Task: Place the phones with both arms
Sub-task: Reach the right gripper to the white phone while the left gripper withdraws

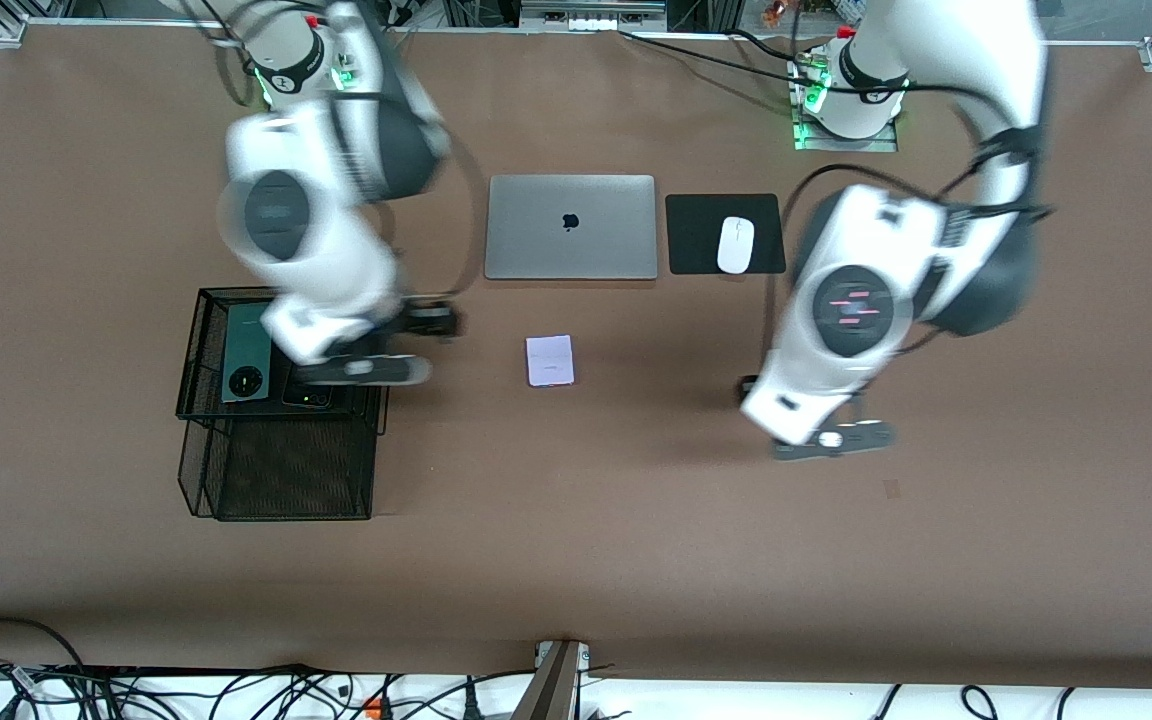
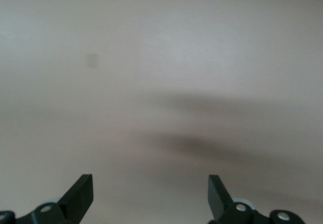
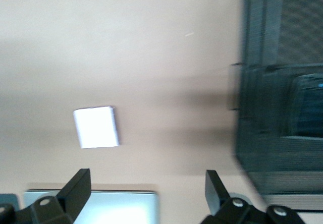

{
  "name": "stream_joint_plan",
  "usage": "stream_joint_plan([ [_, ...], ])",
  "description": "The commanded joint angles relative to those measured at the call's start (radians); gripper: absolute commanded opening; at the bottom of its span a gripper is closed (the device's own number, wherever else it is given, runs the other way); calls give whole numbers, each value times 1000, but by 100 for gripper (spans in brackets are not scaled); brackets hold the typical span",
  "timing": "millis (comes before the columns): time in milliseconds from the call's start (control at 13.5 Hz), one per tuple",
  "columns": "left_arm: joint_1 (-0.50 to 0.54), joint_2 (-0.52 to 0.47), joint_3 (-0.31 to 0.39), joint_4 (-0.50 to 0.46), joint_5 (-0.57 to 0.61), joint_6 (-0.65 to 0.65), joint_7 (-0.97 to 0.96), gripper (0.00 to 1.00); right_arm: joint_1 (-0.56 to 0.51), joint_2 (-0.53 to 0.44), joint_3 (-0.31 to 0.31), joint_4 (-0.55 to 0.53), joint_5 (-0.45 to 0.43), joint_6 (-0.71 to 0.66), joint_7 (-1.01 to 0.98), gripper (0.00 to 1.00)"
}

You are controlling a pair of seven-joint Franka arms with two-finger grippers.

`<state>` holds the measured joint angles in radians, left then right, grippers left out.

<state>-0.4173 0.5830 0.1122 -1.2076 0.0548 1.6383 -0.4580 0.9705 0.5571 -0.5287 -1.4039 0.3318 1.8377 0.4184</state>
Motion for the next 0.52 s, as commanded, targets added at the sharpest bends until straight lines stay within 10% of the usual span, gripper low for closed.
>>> stream_joint_plan([
  [0,90,-93,-16,-58,-23,-60,149,100,-9,131,105,102,13,116,136,100],
  [444,253,-204,-13,-58,-35,-149,383,100,37,265,139,74,-4,300,72,100],
])
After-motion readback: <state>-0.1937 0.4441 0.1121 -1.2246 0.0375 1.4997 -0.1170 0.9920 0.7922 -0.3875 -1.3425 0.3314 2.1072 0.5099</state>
